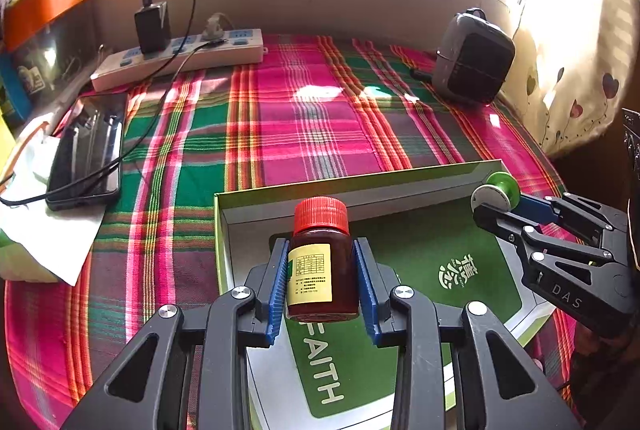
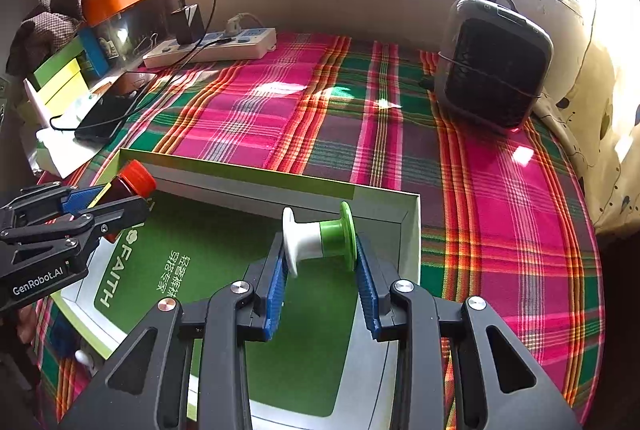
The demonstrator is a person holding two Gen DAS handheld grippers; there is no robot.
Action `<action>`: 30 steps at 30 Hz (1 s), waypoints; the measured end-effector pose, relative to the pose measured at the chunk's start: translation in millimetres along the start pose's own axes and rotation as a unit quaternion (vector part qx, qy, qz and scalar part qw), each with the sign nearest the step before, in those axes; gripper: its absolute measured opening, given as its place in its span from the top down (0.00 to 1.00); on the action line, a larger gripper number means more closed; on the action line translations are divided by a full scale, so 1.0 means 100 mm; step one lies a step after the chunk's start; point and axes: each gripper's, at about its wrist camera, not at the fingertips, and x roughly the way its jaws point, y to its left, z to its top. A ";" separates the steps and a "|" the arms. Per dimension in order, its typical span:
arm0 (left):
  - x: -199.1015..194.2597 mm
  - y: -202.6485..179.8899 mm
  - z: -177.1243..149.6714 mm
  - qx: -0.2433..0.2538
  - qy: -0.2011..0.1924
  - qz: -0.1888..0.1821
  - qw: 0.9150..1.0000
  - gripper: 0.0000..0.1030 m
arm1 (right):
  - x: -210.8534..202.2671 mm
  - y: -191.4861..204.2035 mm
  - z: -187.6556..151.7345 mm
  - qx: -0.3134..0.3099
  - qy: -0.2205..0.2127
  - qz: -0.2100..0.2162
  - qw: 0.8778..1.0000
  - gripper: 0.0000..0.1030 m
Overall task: Organize rigid objects
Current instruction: 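Carry the spool into the green box with the right tool while the left tool carries the bottle in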
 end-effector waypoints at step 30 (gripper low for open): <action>0.17 -0.05 -0.05 0.021 0.004 0.026 0.999 0.70 | 0.20 0.01 0.00 0.012 0.008 0.000 1.000 0.67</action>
